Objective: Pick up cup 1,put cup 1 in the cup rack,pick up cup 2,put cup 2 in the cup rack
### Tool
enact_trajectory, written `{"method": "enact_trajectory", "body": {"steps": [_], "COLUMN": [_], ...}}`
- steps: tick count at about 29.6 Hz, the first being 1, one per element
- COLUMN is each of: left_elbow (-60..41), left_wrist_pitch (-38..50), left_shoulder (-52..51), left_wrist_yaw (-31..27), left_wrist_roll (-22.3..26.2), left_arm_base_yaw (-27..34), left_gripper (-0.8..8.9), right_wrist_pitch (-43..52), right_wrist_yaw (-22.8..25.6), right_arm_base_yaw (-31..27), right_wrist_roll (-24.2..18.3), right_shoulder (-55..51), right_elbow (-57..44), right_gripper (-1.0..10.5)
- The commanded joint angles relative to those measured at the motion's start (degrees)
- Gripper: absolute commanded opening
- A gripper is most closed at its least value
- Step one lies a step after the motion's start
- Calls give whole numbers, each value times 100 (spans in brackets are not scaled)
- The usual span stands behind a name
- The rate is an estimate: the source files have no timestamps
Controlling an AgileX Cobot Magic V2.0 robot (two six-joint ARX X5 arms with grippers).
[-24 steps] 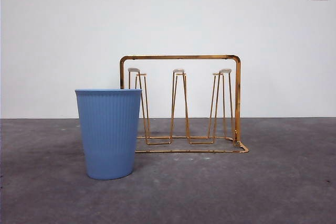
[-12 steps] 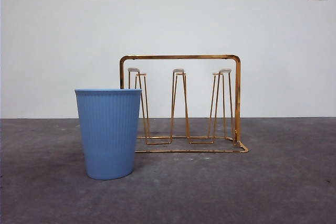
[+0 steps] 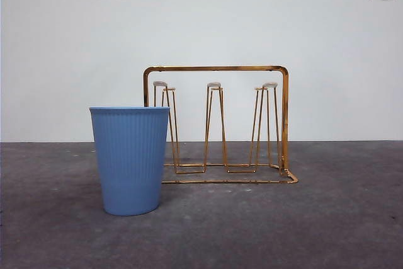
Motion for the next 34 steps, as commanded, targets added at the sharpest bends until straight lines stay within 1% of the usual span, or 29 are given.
{"method": "enact_trajectory", "body": {"steps": [1, 3, 5, 9, 12, 17, 21, 24, 30, 34], "left_elbow": [11, 11, 11, 11, 11, 11, 11, 11, 11, 11], "left_wrist_pitch": [219, 232, 238, 234, 232, 223, 234, 245, 243, 245], "left_shoulder": [22, 22, 22, 22, 22, 22, 22, 22, 22, 22], "left_wrist_yaw": [-190, -317, -315, -319, -328, -330, -330, -332, -424, -422], "left_wrist_roll": [-33, -13, 15, 33, 31, 31, 26, 11, 4, -17], "left_arm_base_yaw": [-22, -20, -20, -7, 31, 70, 94, 94, 94, 94], "left_gripper": [593, 593, 592, 592, 592, 592, 592, 585, 368, 200], "right_wrist_pitch": [48, 122, 219, 352, 396, 737, 743, 741, 651, 509], "right_wrist_yaw": [-28, -107, -140, -208, -203, -205, -195, -85, -26, 101], "right_arm_base_yaw": [7, 7, 28, 247, 461, 719, 826, 824, 824, 824], "right_wrist_roll": [120, 122, 144, 142, 109, 101, 90, 55, -42, -164], "right_shoulder": [136, 232, 378, 612, 739, 885, 922, 922, 929, 964], "right_elbow": [-37, -37, -37, -37, -37, -37, -37, -37, -37, -37], "right_gripper": [-10, -10, -10, -10, -10, -10, -10, -10, -10, -10]}}
